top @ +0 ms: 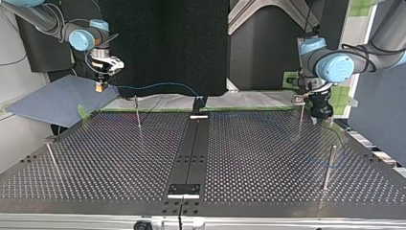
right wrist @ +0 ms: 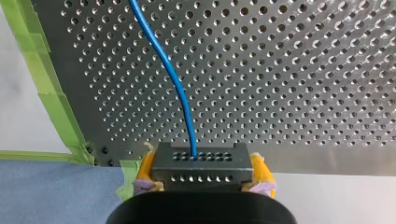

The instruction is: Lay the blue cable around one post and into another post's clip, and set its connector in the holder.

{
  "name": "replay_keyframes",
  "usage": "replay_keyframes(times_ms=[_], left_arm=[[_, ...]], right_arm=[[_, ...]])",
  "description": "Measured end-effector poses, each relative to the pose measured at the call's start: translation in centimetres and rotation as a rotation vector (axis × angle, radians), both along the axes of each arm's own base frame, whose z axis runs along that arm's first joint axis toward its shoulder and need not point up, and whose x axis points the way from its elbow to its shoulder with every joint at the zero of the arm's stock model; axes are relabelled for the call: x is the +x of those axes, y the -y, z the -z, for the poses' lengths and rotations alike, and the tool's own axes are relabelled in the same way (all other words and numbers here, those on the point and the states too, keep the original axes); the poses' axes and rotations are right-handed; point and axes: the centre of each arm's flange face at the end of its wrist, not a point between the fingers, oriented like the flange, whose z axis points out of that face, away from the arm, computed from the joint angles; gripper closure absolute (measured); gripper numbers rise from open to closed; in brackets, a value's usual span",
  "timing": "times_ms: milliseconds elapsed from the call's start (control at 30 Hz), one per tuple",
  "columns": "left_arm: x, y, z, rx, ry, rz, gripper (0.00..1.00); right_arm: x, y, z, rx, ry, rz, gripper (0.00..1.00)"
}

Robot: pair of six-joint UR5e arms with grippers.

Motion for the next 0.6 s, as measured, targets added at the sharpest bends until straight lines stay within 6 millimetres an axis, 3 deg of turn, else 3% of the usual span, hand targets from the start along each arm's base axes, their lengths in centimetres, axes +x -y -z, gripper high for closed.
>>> replay_keyframes(times_ms=[600], left_arm=[[-2.6,0.8,2.9,-0.007,-0.036,0.008,0.01]], right_arm=[[0.1,0.0,0.0,0.001,-0.001,-0.002,0.97]])
